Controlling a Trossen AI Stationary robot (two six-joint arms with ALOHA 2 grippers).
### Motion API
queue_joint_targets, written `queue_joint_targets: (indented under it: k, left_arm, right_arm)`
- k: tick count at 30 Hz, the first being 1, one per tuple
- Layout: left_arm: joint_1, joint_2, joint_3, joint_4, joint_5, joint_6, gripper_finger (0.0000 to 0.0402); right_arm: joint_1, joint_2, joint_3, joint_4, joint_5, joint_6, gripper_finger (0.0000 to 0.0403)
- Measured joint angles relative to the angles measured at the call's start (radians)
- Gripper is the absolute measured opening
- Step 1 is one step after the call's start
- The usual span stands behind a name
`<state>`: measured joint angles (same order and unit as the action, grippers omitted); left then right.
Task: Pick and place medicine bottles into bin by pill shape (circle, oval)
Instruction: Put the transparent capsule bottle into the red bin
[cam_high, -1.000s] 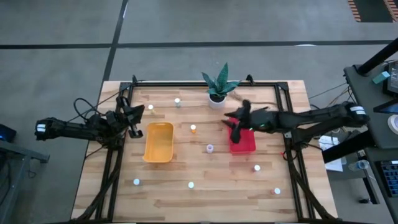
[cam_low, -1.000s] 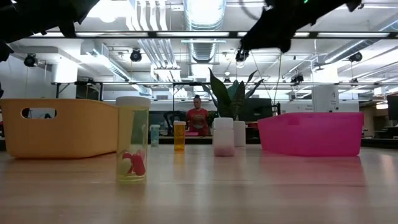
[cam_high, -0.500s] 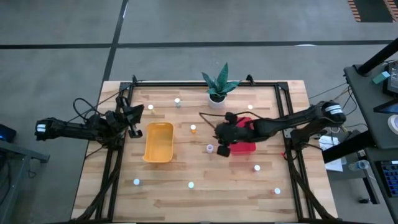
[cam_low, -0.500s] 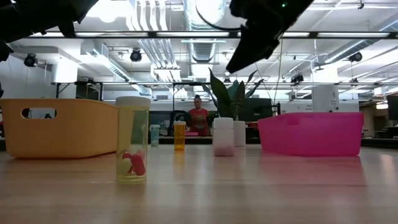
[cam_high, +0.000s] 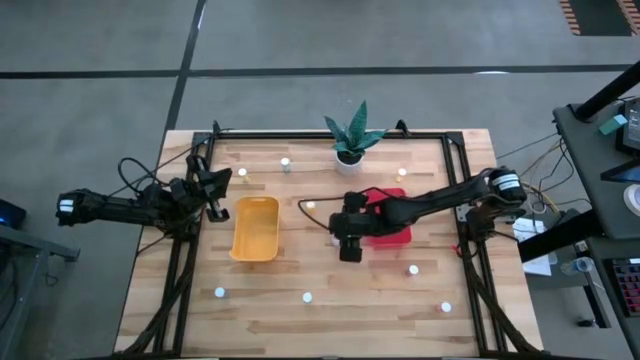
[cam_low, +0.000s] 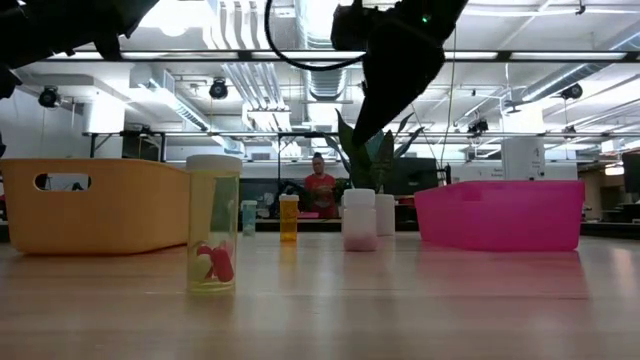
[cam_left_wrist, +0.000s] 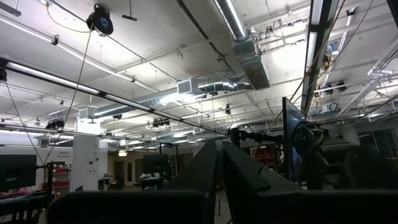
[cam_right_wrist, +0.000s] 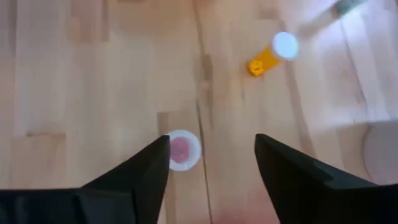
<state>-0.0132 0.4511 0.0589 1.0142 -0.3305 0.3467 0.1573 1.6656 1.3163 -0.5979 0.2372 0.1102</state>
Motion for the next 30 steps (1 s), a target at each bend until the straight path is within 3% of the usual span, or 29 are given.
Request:
queue_joint_targets:
  k: [8,18,23,30]
  left_arm:
    - [0.000,0.000,0.000,-0.001,0.000,0.000,0.0008]
    - [0.000,0.000,0.000,-0.001,0.000,0.000,0.0008]
    - [0.000,0.000,0.000,-0.001,0.000,0.000,0.0008]
    - [0.000,0.000,0.000,-0.001,0.000,0.000,0.0008]
  right_arm:
    - [0.000,0.056,-0.005,0.012,-0.028,-0.023,0.0275]
    - [0.000,0.120,-0.007,0.043,-0.039,-0.026,0.0280]
    - [-0.003,0.135,-0.008,0.057,-0.039,-0.032,0.0258]
    - [-0.007,0.136,-0.008,0.057,-0.054,-0.025,0.0193]
